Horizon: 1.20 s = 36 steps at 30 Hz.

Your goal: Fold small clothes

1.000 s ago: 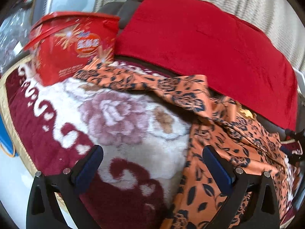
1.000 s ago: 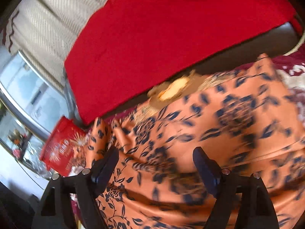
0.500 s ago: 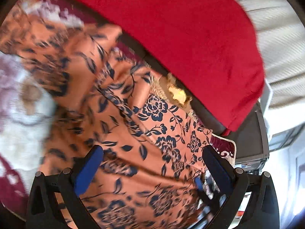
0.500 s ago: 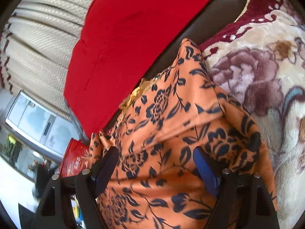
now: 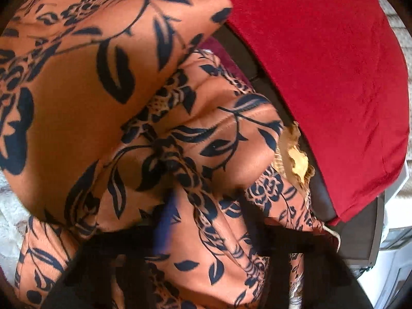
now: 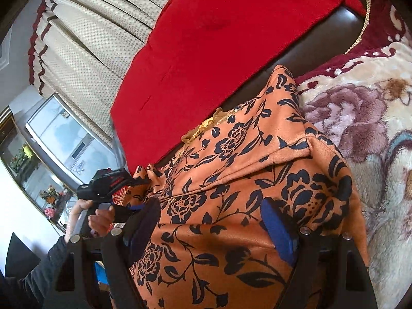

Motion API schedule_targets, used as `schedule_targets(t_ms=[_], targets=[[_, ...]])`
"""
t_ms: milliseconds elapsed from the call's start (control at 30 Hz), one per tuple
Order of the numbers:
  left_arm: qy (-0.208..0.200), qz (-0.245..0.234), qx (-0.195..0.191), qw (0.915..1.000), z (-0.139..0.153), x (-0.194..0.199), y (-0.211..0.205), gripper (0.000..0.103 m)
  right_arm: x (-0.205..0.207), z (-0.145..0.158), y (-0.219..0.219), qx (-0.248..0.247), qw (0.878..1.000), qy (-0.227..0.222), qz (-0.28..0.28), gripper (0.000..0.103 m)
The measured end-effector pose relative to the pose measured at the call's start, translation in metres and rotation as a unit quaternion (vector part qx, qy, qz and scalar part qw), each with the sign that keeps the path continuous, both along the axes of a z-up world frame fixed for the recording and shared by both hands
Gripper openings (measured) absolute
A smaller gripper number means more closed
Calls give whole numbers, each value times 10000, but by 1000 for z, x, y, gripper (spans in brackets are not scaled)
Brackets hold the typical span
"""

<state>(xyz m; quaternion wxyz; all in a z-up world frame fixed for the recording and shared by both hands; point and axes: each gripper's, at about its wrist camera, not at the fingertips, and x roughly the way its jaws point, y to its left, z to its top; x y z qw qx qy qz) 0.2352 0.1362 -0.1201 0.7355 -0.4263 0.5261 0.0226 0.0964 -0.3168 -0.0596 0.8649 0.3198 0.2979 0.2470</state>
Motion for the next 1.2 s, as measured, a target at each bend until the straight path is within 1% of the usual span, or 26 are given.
schedule_targets(t_ms=[33,100,133,167,200,233,267,300,333,367,400,433,467,500,600,700,767,800,867,933,967,1000,1033,1067,1100,1200], targets=[[-23,7,37,10000,2,2,1,14,-1,0,0,-13,10000,-9,7,83],[-318,19,274,9991,16,-4,0,8,-1,-1,0,-25,10000,-27,11,83],[-567,-13,594,9966,29,-9,-5,7,-2,-2,1,-32,10000,-33,10,83],[-916,-96,1033,9904,47,-16,-14,7,-3,-3,1,-51,10000,-40,8,83],[-1449,-251,1516,9774,72,-31,-28,7,-3,-3,2,-73,10000,-45,7,83],[-1751,-297,1721,9689,84,-44,-36,7,-3,-3,3,-94,9999,-49,5,83],[-1917,-291,1870,9630,89,-57,-42,8,-3,-4,3,-115,9999,-53,1,83],[-1933,-203,2001,9603,87,-69,-46,11,-3,-4,4,-130,9999,-57,-4,83],[-1796,-27,2062,9619,76,-75,-45,16,-3,-4,4,-138,9999,-60,-7,83],[-1484,79,2094,9665,61,-74,-41,51,-3,-4,4,-147,9999,-64,-13,83],[-820,109,1935,9776,35,-67,-32,70,-4,-3,4,-160,9998,-64,-20,83],[-424,189,1657,9851,18,-65,-24,68,-4,-3,5,-174,9998,-65,-25,83],[-358,321,1368,9894,7,-66,-17,66,-5,-2,5,-182,9998,-73,-25,83],[-625,428,1282,9889,12,-72,-11,66,-6,-2,5,-170,9998,-86,-21,83],[-931,312,1333,9862,35,-77,-1,66,-6,-3,5,-113,9999,-108,-13,83],[-1119,452,1534,9808,54,-82,13,66,-5,-4,8,-188,9998,-86,-21,83],[-1117,386,1531,9811,57,-81,19,66,-6,-3,7,-179,9998,-86,-22,83],[-1056,266,1622,9807,56,-76,17,66,-6,-3,7,-175,9998,-85,-22,83],[-794,92,1971,9771,49,-67,12,66,-6,-3,7,-184,9998,-82,-25,83],[-31,-120,2429,9700,28,-52,8,65,-6,-3,7,-196,9998,-77,-28,83],[40,-228,2558,9664,22,-49,3,66,-6,-3,8,-198,9998,-76,-31,83],[-12,-291,2707,9622,27,-49,-3,66,-6,-3,8,-197,9998,-76,-30,83],[-73,-382,2692,9623,34,-51,-7,66,-6,-3,8,-197,9998,-77,-30,83],[-183,-436,2562,9655,41,-54,-9,66,-6,-3,8,-199,9998,-78,-31,83],[-437,-411,2356,9700,51,-63,-8,66,-6,-3,7,-194,9998,-78,-31,83],[-1217,-303,1937,9730,81,-92,9,67,-5,-4,7,-202,9998,-84,-33,83]])
